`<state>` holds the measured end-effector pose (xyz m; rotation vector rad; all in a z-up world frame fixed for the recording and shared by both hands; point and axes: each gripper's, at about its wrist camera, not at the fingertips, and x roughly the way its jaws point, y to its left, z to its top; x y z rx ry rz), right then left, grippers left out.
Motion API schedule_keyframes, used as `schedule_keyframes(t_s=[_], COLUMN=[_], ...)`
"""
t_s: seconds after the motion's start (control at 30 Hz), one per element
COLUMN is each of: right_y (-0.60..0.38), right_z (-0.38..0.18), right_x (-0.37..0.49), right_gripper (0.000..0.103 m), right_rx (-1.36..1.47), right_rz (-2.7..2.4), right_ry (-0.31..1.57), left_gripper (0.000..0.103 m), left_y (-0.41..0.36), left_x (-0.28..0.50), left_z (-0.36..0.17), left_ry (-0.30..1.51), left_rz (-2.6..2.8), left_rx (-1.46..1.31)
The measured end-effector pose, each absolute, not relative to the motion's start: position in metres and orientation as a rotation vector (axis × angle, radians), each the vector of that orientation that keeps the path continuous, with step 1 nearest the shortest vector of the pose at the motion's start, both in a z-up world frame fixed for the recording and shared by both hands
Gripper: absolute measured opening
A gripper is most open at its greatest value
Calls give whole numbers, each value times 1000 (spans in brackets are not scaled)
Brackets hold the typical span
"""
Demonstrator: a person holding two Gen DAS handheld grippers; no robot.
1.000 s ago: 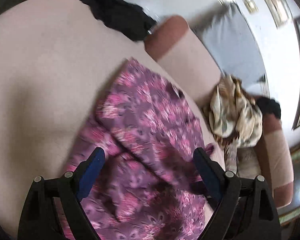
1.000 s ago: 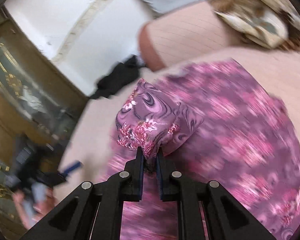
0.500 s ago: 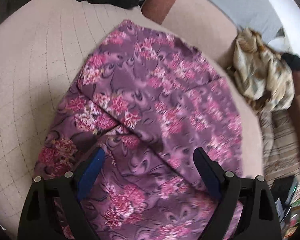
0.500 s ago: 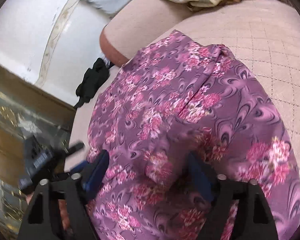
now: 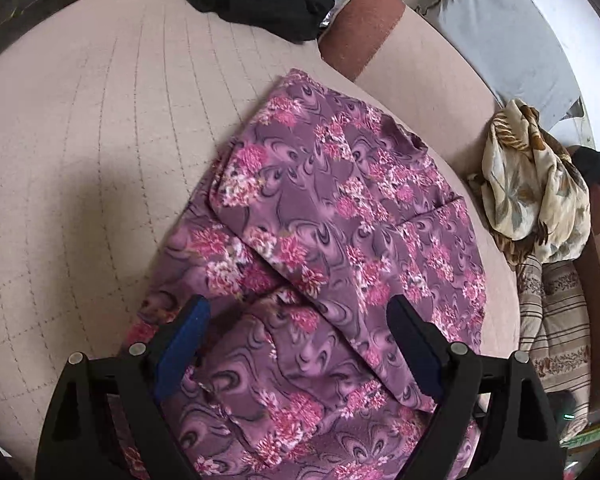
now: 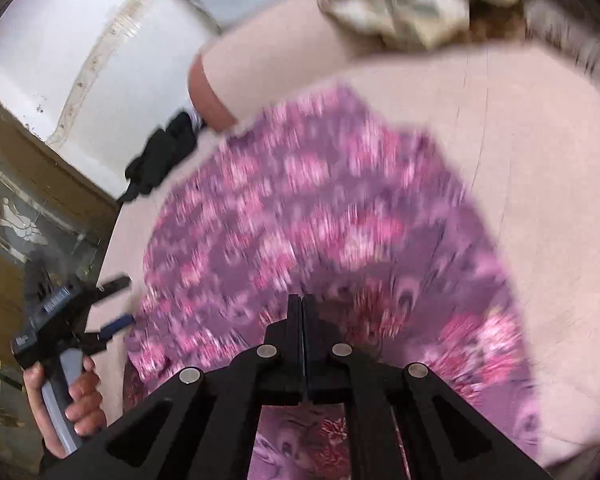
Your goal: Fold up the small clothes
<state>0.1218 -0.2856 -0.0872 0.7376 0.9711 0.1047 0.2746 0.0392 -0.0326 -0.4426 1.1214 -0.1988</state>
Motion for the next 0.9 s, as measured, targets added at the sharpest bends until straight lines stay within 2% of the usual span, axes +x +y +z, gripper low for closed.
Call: schedule_keyframes(t_s=[0.07, 0.13, 0.17, 0.2, 0.33, 0.43, 0.5, 0.6, 0.73, 0.77, 0.8, 0.9], right_y=[-288, -289, -290, -292, -310, -336, -361, -383, -408, -410, -410, -409], right_z=[-101, -87, -76, -62, -20, -6, -12, -37, -75, -83, -86, -96], right_x=[123, 126, 125, 126, 153, 190, 225, 278, 343, 364, 377, 424], right_gripper=[16, 40, 60, 65, 68, 77, 84, 85, 84, 81, 76, 74], right_rx=[806, 784, 768, 754, 700, 677, 644, 658, 685, 677, 665, 603], right_rz=[84, 87, 89, 110, 229, 296, 317, 291, 247, 247, 249, 230], right_ry=[998, 967, 939, 908, 904, 921, 955, 1036, 1098, 1112, 1119, 1134], left_gripper=[89, 89, 89, 89, 89, 89, 89, 89, 89, 85, 76, 66], left_y=[40, 42, 42, 40, 35, 34, 29, 23, 18, 18, 19, 12], left_x=[273, 269, 265, 263, 272, 294, 327, 371, 447, 470, 486, 523], left_z=[-25, -14, -2, 7, 35, 47, 44, 30, -16, -32, -42, -60], left_ry=[1089, 1029, 968, 939, 935, 964, 1032, 1073, 1145, 1174, 1190, 1213], left_rz=[-180, -165, -115, -71, -104, -114, -151, -154, -139, -132, -131, -139], left_rx=[-404, -374, -316, -257, -174, -161, -176, -166, -170, -202, -229, -204])
